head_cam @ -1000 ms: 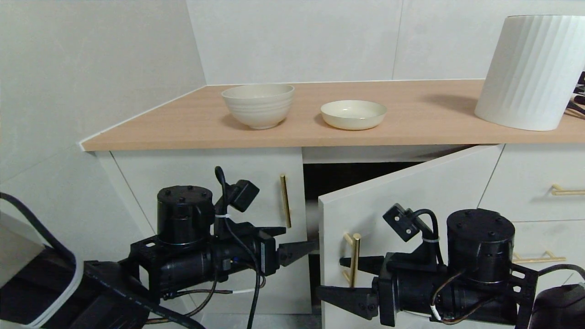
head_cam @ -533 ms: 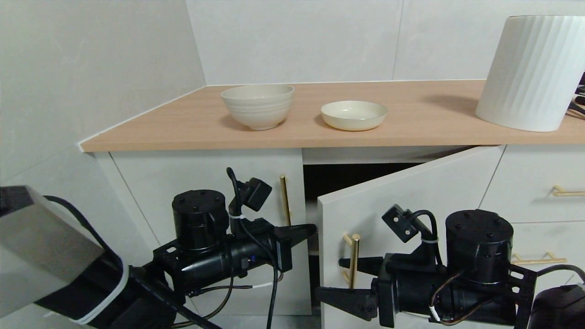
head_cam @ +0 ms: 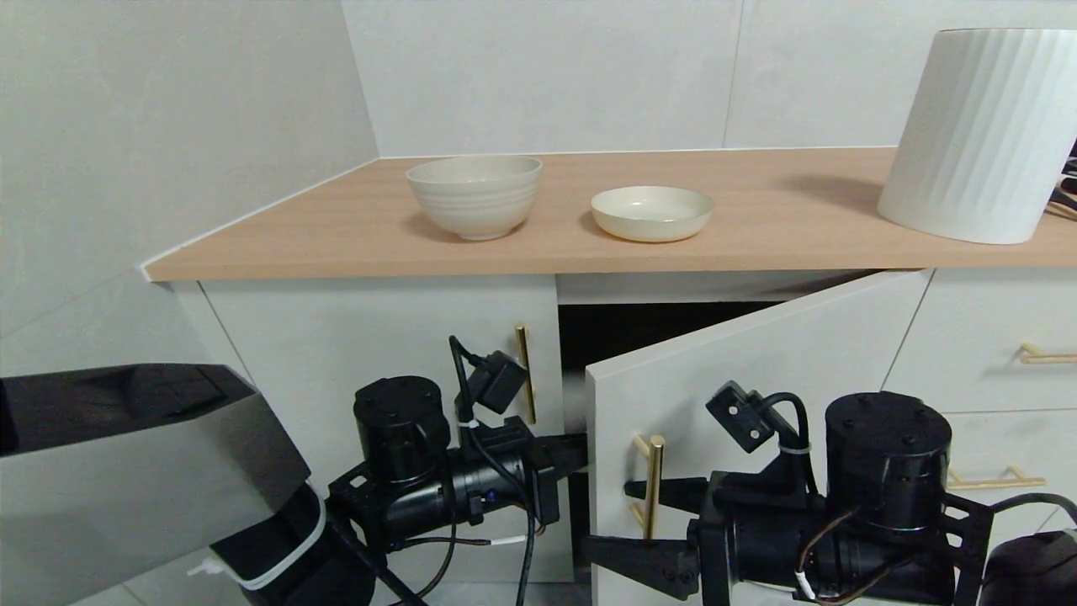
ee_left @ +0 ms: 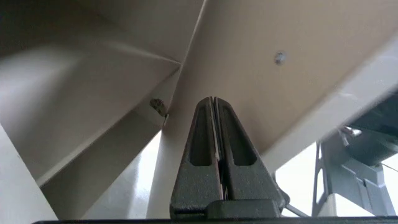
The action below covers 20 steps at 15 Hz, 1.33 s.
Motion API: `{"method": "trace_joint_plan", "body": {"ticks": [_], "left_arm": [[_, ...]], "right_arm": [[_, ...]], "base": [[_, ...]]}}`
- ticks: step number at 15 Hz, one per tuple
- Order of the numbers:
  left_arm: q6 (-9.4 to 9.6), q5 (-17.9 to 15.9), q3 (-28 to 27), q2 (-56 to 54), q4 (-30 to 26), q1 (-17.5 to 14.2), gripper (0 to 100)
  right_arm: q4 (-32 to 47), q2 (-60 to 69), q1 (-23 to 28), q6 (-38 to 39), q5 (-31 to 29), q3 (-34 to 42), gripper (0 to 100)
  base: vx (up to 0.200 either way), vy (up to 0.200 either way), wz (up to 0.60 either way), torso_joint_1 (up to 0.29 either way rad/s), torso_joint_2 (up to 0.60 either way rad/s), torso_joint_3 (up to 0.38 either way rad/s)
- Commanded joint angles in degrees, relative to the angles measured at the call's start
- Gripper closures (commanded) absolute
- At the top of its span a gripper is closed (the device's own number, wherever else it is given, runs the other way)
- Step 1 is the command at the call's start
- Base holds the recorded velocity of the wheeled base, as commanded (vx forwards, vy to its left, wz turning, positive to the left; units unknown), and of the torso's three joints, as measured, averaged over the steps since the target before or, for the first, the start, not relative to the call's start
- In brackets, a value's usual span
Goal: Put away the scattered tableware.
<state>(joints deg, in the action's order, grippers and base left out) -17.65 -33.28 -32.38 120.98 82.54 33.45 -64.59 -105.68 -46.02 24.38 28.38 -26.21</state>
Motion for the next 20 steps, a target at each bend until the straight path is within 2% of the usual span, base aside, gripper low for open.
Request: {"method": "trace_joint_plan", "body": {"ticks": [1,6,10,14,17,20], "left_arm": [[-0.01,0.06,-1.55,1.36,-0.01,0.04,100],[-0.10,-0.03,-2.60,1.89,-0.10,1.18,100],[-0.10,-0.03,-2.60,1.89,-0.10,1.97,100],[-0.28,-0.03,-2.95,1.98,-0.19,1.97,100],[-0.28,-0.03,-3.22,2.24,-0.19,1.97,100],[-0.37,-0.03,-3.22,2.68,-0.36,2.23,100]], "right_arm": [[-1.51,-0.84,0.05,-0.12,-0.17,0.46,0],[-2.21,-0.49,1.55,-0.56,-0.61,1.25,0],[-7.31,-0.32,6.82,-1.71,-1.05,2.92,0],[-7.40,3.38,11.83,-2.06,-2.45,5.99,0],[-7.40,8.47,13.68,-2.76,-2.45,13.47,0],[-7.31,12.96,14.91,-9.88,-2.63,23.49,0]], "base": [[0.000,0.000,0.00,0.000,0.00,0.000],[0.000,0.000,0.00,0.000,0.00,0.000],[0.000,0.000,0.00,0.000,0.00,0.000],[0.000,0.000,0.00,0.000,0.00,0.000],[0.000,0.000,0.00,0.000,0.00,0.000],[0.000,0.000,0.00,0.000,0.00,0.000]]}}
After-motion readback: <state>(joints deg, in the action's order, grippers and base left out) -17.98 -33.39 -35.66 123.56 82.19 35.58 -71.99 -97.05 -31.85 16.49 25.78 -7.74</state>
